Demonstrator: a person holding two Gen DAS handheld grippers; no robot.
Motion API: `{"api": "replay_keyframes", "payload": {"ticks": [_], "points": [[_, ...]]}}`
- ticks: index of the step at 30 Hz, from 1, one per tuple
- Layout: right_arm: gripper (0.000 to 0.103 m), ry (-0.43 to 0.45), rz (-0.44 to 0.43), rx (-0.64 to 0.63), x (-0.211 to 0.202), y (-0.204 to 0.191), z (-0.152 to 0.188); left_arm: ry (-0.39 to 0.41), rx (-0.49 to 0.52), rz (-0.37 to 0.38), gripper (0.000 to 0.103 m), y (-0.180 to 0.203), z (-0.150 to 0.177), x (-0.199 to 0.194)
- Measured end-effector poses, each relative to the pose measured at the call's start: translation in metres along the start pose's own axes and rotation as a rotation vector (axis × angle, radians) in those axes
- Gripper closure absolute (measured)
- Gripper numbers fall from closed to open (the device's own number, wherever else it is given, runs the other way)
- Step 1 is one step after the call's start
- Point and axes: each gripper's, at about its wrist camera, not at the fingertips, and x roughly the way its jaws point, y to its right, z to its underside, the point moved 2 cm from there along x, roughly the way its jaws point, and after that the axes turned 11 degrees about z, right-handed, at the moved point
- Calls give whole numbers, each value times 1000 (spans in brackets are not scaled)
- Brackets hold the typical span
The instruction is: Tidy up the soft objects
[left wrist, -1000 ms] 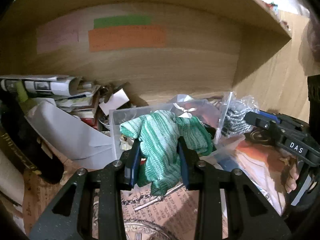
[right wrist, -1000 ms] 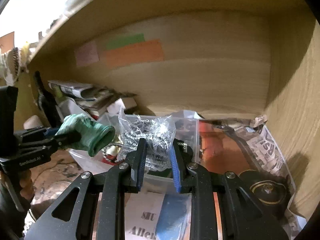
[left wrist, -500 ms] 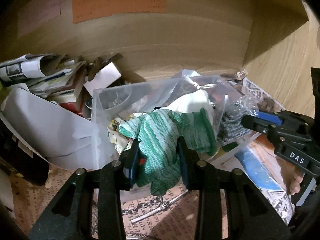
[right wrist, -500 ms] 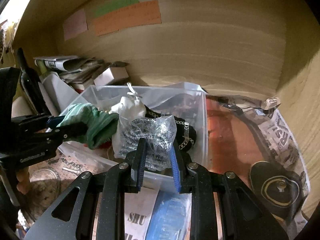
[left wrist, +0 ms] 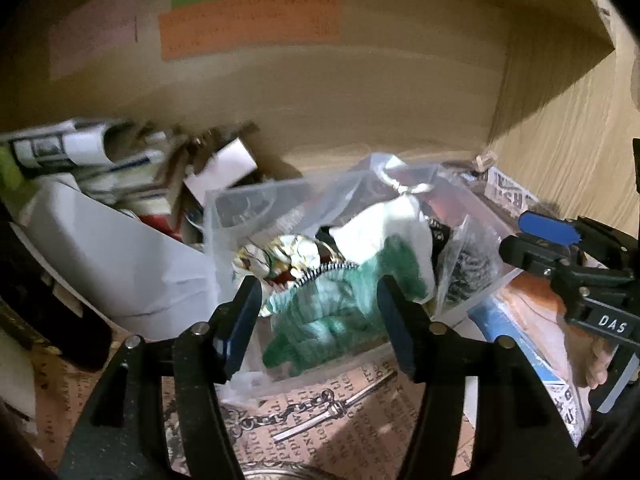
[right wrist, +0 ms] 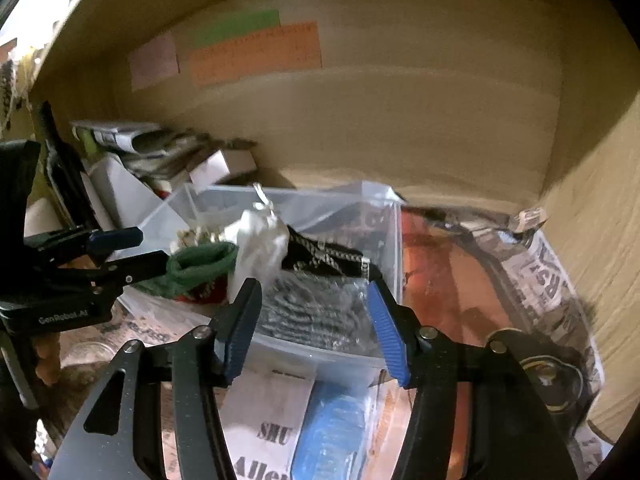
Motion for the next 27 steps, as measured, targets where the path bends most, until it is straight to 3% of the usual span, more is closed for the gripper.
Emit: {"api": "replay_keyframes", "payload": {"ticks": [11,16,17,20,27], "points": [[50,208,-36,21,-75,-8,-27,250,59,-13,42,28,-14,-80],[37,292,-56,35,-105,-11,-33,340,69,-6,40,38,-14,-110],[35,305,-58,39,-110,-12,-33,350,68,-3,36,39,-14,-114],[24,336,-63,53,-121,-12,-33,398,58,-14,12,41,-10,-126],[9,365,-65,67,-135,-14,-30,457,43,-23,4,41,-6,-145]]}}
